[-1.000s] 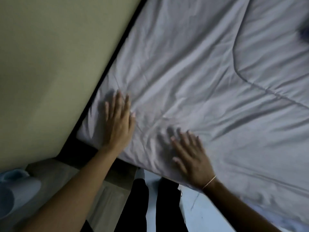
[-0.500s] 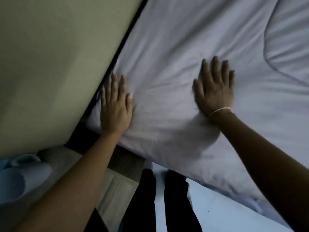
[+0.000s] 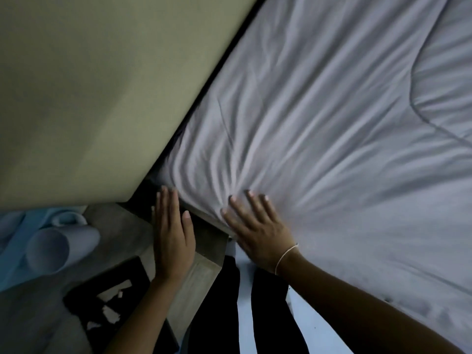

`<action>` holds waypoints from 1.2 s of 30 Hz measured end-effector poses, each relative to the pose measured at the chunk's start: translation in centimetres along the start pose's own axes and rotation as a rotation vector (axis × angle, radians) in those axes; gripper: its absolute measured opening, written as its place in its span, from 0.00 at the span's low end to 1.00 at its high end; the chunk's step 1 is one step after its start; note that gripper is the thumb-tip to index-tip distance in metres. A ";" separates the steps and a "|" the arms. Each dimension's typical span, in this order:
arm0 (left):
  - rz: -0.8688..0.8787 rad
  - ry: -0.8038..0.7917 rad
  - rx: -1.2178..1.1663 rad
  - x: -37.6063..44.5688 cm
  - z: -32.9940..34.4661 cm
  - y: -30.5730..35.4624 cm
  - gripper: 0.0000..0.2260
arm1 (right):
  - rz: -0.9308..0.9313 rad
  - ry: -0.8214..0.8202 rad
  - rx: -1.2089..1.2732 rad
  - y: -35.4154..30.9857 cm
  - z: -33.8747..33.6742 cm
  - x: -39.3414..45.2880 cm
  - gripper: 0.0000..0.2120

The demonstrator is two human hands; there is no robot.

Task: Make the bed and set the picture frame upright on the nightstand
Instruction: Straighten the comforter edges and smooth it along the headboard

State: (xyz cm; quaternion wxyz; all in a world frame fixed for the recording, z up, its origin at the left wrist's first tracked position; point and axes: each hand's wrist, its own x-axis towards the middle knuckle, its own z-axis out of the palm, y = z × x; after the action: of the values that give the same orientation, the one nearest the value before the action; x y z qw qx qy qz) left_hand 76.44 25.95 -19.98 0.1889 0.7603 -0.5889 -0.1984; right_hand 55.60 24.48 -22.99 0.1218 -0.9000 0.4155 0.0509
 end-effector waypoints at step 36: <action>0.691 -0.217 0.338 11.2 9.1 18.1 0.28 | 0.826 0.273 0.027 18.3 -3.5 -12.2 0.26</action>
State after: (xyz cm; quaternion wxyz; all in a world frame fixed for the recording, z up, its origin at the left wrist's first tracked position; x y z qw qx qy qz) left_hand 59.35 10.36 -19.21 0.0535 0.5126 -0.8508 -0.1027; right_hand 33.74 21.08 -20.47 0.0470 -0.6548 0.7537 -0.0295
